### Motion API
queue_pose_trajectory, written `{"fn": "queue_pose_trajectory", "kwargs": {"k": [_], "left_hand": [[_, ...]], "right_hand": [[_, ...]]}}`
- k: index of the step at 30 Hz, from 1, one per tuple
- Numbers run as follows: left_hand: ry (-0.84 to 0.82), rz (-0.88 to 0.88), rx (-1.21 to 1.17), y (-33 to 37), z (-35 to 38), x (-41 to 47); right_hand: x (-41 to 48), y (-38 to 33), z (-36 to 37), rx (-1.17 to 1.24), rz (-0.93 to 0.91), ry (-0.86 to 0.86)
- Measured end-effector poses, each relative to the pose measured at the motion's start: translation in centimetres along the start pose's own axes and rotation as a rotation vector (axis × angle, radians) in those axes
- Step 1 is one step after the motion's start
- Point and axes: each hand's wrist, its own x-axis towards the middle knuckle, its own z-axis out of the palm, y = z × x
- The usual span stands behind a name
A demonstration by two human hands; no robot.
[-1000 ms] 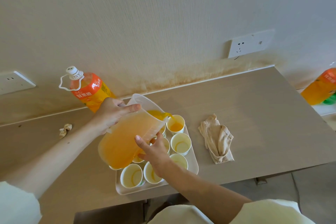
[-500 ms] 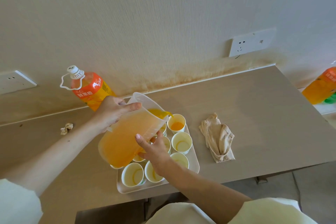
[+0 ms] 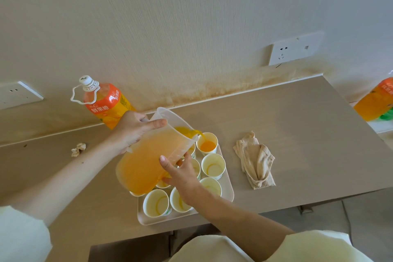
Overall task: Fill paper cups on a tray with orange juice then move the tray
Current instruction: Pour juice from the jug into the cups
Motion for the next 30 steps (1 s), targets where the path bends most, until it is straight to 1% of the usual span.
{"fn": "queue_pose_trajectory", "kwargs": {"k": [30], "left_hand": [[-0.004, 0.008, 0.063, -0.01, -0.15, 0.39]], "right_hand": [[-0.64, -0.92, 0.15, 0.023, -0.002, -0.007]]}}
